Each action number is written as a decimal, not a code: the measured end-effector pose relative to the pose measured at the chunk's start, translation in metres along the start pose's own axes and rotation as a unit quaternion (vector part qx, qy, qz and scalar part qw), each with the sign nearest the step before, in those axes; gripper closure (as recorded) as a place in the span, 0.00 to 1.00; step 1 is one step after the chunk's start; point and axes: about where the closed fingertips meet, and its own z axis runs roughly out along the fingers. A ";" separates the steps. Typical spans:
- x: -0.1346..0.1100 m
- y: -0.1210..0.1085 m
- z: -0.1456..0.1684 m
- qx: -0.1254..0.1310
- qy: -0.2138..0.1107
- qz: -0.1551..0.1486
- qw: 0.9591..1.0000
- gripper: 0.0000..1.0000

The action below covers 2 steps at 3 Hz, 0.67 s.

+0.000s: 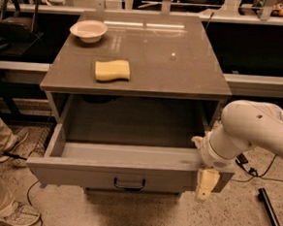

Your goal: Open top drawer

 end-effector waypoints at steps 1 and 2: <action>-0.002 -0.002 -0.024 0.014 0.009 -0.001 1.000 0.00; -0.003 -0.007 -0.074 0.057 0.030 0.003 0.998 0.00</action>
Offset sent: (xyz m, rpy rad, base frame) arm 0.0014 -0.0274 0.1175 -0.1037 -0.1744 -0.0689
